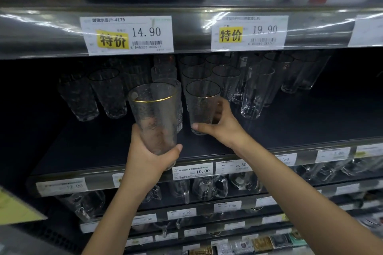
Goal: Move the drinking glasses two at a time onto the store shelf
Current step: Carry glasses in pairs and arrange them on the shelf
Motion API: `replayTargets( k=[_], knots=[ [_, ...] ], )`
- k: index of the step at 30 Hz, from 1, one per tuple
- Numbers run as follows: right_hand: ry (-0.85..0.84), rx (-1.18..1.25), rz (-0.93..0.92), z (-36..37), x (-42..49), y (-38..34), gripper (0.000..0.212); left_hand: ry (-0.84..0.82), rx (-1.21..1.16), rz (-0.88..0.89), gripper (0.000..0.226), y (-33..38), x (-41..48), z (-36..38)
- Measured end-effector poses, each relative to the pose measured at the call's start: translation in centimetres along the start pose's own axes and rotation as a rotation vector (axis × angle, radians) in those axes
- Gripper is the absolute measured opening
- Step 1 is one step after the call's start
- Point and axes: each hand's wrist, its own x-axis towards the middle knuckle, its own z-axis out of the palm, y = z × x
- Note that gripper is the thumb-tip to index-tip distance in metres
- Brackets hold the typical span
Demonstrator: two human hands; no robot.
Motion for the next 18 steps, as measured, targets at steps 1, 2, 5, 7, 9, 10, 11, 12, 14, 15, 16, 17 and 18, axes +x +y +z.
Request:
replayTargets(
  k=[1, 2, 5, 7, 9, 10, 11, 12, 14, 15, 16, 17, 18],
  knots=[
    [-0.002, -0.023, 0.003, -0.6, -0.4, 0.0, 0.092, -0.011, -0.009, 0.004, 0.067, 0.3, -0.2, 0.3],
    [0.005, -0.048, 0.005, -1.3, -0.8, 0.0, 0.088, -0.021, -0.014, 0.009, 0.069, 0.6, -0.4, 0.8],
    [0.032, -0.121, -0.022, -4.5, -1.9, 0.4, 0.059, -0.058, -0.036, 0.035, 0.066, 2.1, -1.3, 2.9],
    [0.029, -0.166, -0.039, -7.2, -2.7, 0.7, 0.040, -0.100, -0.073, 0.035, 0.059, 3.3, -1.9, 4.9],
    [0.039, -0.218, -0.055, -10.2, -3.5, 1.4, 0.029, -0.117, -0.079, 0.027, 0.059, 4.2, -2.6, 7.3],
    [0.043, -0.244, -0.061, -11.8, -3.9, 1.7, 0.024, -0.117, -0.082, 0.026, 0.059, 4.4, -2.8, 8.5],
    [0.045, -0.276, -0.068, -13.5, -4.3, 2.2, 0.021, -0.119, -0.092, 0.021, 0.059, 4.4, -2.9, 9.7],
    [0.048, -0.312, -0.070, -15.2, -4.5, 2.7, 0.020, -0.118, -0.097, 0.016, 0.059, 4.6, -3.1, 11.0],
    [0.061, -0.382, -0.060, -18.8, -4.7, 3.8, 0.020, -0.113, -0.095, 0.017, 0.059, 5.2, -3.5, 13.9],
    [0.065, -0.412, -0.053, -20.5, -4.7, 4.6, 0.023, -0.113, -0.102, 0.011, 0.057, 5.6, -3.7, 15.6],
    [0.067, -0.447, -0.044, -22.3, -4.5, 5.4, 0.026, -0.114, -0.121, -0.001, 0.054, 5.9, -3.8, 17.3],
    [0.065, -0.485, -0.031, -24.1, -4.2, 6.3, 0.028, -0.115, -0.152, -0.017, 0.052, 6.4, -3.9, 19.0],
    [0.056, -0.529, -0.016, -25.7, -3.8, 7.3, 0.030, -0.110, -0.180, -0.033, 0.050, 6.8, -3.9, 20.7]
  ],
)
